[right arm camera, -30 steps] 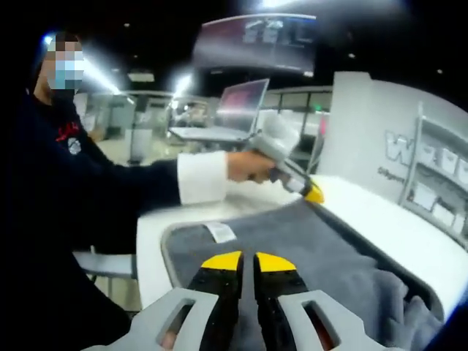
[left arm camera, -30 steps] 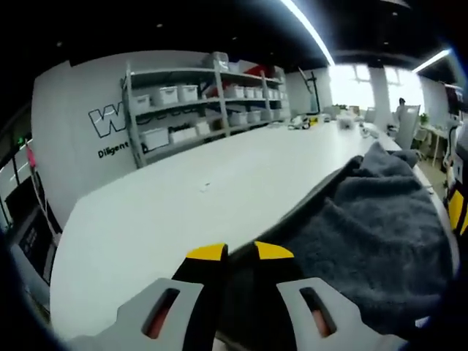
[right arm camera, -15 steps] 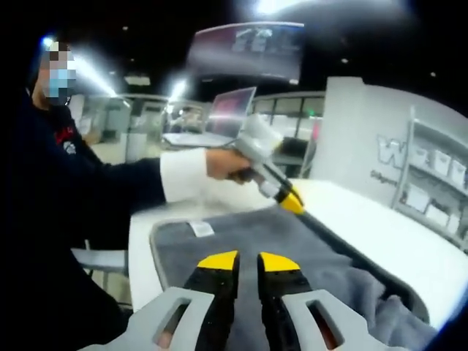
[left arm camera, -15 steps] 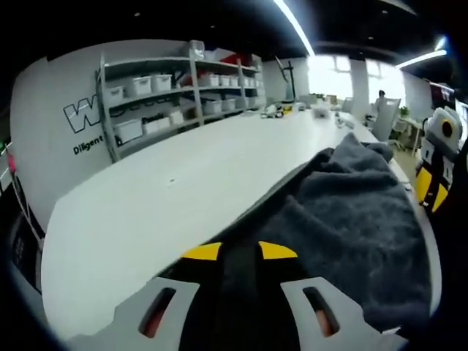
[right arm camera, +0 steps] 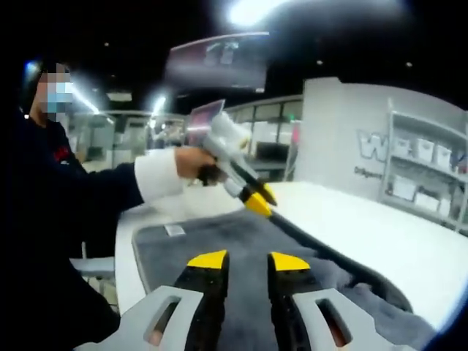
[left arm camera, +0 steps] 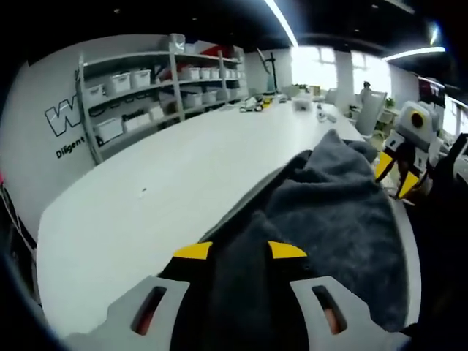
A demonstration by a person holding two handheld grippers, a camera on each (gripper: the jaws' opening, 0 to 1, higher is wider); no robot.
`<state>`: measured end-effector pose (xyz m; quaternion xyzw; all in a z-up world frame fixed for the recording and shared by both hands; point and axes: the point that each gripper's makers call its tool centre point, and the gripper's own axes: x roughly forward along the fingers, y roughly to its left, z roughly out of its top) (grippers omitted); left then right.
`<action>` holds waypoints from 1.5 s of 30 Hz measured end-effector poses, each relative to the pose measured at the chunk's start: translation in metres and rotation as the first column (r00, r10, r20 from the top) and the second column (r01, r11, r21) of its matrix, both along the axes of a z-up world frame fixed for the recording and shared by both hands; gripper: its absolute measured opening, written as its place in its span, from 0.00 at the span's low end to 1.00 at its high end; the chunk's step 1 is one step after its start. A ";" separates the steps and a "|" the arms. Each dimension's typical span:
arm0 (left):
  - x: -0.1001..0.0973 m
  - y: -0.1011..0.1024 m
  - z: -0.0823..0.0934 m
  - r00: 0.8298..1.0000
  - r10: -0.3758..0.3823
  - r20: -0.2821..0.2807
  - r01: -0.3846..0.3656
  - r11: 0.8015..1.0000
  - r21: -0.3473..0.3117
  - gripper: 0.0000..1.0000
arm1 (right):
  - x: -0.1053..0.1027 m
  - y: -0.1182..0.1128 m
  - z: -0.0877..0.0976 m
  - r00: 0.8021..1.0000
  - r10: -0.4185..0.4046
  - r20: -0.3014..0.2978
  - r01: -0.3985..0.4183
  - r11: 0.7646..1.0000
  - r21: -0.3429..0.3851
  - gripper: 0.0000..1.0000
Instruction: Open the folded towel by lifting each exposed corner and separating the folded layers until the towel lies flat within the target outline without major curled edges
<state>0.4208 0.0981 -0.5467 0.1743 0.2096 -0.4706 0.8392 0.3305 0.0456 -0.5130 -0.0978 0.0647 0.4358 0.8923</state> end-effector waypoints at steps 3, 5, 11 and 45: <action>0.013 0.002 0.004 1.000 -0.003 -0.024 0.003 1.000 -0.014 0.30 | 0.003 -0.011 -0.002 1.000 -0.011 -0.005 0.011 1.000 -0.009 0.20; 0.029 0.012 0.008 0.999 -0.008 -0.047 0.007 1.000 -0.022 0.32 | 0.005 -0.019 -0.002 1.000 -0.022 -0.009 0.022 1.000 -0.007 0.22; 0.051 0.012 0.017 0.996 -0.048 -0.070 0.046 0.999 -0.027 0.34 | 0.013 -0.050 -0.005 0.998 -0.052 -0.025 0.052 0.999 -0.011 0.25; 0.036 -0.117 0.017 0.976 -0.216 -0.022 0.217 0.974 0.068 0.35 | 0.031 -0.185 -0.030 0.957 -0.268 -0.115 0.253 0.959 -0.128 0.25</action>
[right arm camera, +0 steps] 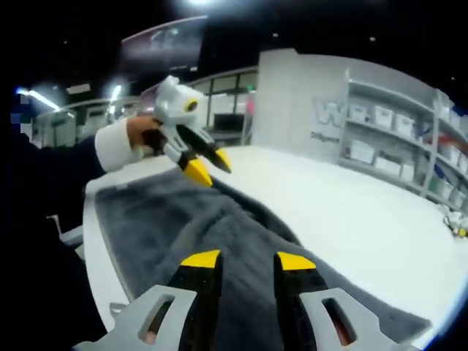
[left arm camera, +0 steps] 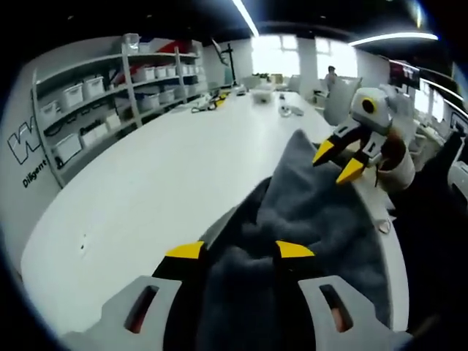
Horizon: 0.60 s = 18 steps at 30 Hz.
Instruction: Open the folded towel by lifting each exposed corner and separating the folded layers until the towel lies flat within the target outline without major curled edges
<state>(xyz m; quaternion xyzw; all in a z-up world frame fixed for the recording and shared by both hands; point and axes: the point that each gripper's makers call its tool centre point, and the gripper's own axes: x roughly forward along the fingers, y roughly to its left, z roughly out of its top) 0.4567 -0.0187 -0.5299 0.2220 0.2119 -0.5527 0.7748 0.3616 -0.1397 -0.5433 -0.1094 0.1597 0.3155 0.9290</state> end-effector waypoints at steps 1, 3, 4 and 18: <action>-0.001 -0.006 -0.001 1.000 -0.008 0.006 0.008 1.000 0.004 0.35 | 0.001 -0.003 -0.002 1.000 -0.008 -0.005 0.008 1.000 -0.007 0.25; -0.002 -0.014 -0.002 1.000 -0.018 0.013 0.018 1.000 0.014 0.35 | 0.002 -0.009 -0.006 1.000 -0.021 -0.012 0.021 0.999 -0.030 0.25; -0.002 -0.017 -0.002 1.000 -0.023 0.018 0.023 1.000 0.018 0.35 | 0.002 -0.012 -0.008 0.999 -0.029 -0.015 0.028 0.999 -0.041 0.25; -0.004 -0.087 -0.007 0.995 -0.094 0.027 0.093 0.995 0.036 0.33 | 0.010 -0.052 -0.027 0.991 -0.116 -0.062 0.110 0.989 -0.098 0.24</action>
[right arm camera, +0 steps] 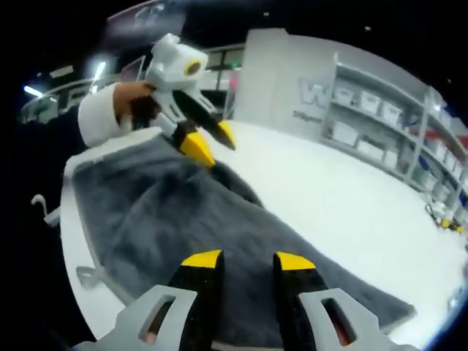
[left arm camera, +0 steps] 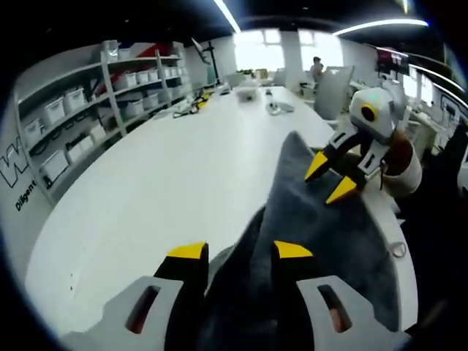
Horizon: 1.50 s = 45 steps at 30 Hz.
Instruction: Open the folded towel by lifting each exposed corner and separating the folded layers until the towel lies flat within the target outline without major curled edges
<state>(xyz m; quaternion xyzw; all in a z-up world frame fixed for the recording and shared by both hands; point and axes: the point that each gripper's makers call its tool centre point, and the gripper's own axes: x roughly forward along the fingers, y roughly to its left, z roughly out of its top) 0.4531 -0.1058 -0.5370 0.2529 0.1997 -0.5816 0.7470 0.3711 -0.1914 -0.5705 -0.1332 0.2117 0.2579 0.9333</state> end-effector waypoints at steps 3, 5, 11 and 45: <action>-0.001 -0.010 -0.005 1.000 -0.006 -0.003 0.006 1.000 0.003 0.32 | -0.002 -0.023 0.008 0.998 -0.060 0.011 0.059 0.997 0.041 0.23; -0.003 -0.017 -0.008 1.000 -0.018 -0.009 0.018 1.000 0.004 0.30 | -0.003 -0.032 0.008 0.996 -0.083 0.012 0.083 0.996 0.039 0.23; -0.004 -0.031 -0.013 0.999 -0.019 -0.025 0.019 1.000 -0.001 0.26 | -0.005 -0.049 0.008 0.994 -0.110 0.005 0.110 0.993 0.049 0.23; -0.002 -0.039 -0.046 0.996 -0.082 -0.031 0.086 0.989 0.120 0.23 | -0.020 -0.161 -0.009 0.918 -0.392 -0.067 0.396 0.915 0.079 0.28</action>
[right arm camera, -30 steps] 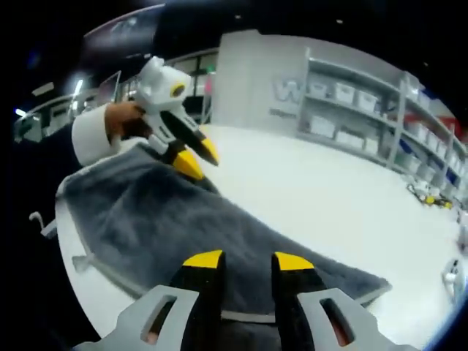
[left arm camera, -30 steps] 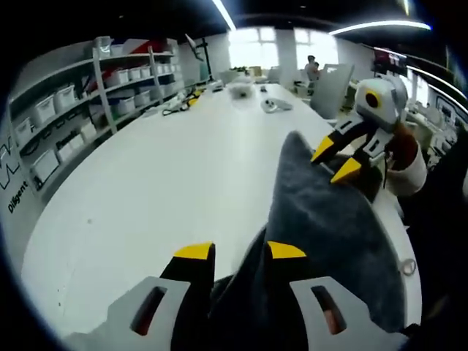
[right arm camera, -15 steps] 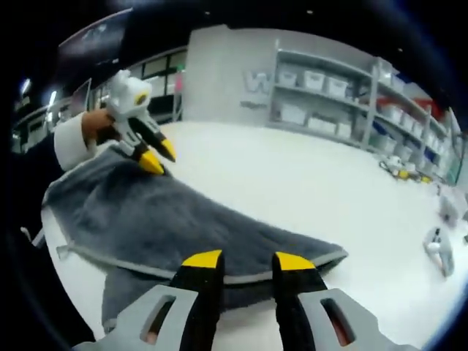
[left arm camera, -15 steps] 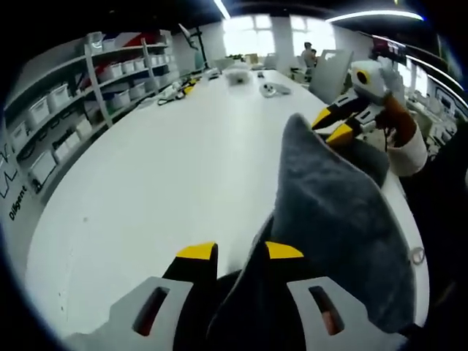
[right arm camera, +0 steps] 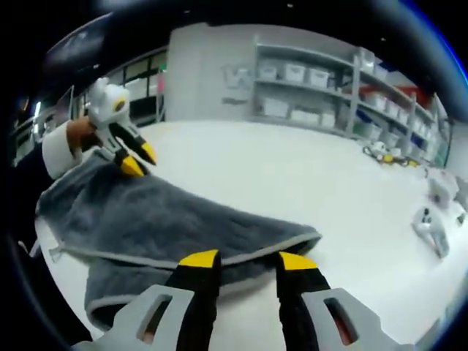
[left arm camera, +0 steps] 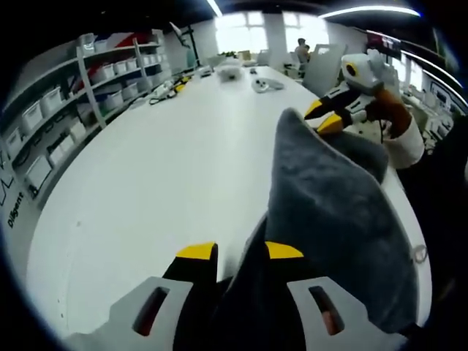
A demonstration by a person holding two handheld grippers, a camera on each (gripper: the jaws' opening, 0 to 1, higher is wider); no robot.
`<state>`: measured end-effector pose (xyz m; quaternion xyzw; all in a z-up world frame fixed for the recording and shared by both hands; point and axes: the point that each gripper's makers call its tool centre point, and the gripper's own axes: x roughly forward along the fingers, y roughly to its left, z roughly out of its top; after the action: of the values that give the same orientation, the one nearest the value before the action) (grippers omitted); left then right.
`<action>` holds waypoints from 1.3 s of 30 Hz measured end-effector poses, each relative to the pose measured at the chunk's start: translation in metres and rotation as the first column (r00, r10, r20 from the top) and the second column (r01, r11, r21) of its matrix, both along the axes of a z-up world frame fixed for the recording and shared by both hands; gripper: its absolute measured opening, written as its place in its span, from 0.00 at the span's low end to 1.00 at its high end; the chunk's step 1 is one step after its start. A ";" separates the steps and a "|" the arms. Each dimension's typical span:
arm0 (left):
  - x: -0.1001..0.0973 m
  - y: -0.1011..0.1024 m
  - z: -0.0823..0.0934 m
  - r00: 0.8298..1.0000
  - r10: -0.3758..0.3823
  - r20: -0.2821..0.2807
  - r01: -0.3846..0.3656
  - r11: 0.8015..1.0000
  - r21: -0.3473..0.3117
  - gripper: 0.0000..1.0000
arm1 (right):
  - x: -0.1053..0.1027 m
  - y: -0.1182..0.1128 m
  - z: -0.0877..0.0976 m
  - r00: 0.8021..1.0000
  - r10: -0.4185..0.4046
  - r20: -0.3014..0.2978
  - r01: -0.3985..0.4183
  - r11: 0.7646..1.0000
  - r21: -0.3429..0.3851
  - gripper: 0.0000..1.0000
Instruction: Open the folded towel by lifting each exposed corner and separating the folded layers until the towel lies flat within the target outline without major curled edges
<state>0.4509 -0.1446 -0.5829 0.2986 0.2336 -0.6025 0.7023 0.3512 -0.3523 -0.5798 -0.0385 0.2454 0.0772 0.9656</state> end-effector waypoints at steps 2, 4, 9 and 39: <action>0.000 0.000 0.000 1.000 -0.003 0.001 0.003 1.000 0.001 0.23 | 0.001 -0.002 0.000 1.000 -0.010 0.002 0.010 1.000 0.015 0.29; 0.001 -0.003 -0.002 1.000 -0.007 -0.004 0.007 1.000 0.001 0.23 | 0.003 -0.006 -0.002 0.999 -0.040 0.000 0.040 0.998 0.056 0.31; 0.000 -0.008 -0.008 0.999 -0.033 -0.005 0.034 0.999 0.015 0.21 | 0.010 -0.004 -0.008 0.999 -0.040 -0.003 0.040 0.992 0.117 0.31; 0.023 -0.008 0.053 0.996 0.028 -0.080 -0.042 0.982 -0.185 0.03 | -0.022 0.033 0.085 0.955 0.092 0.283 -0.166 0.954 0.248 0.00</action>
<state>0.4740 -0.1530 -0.5304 0.2041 0.2082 -0.6201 0.7283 0.3296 -0.3190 -0.4943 0.0667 0.0965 0.1672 0.9789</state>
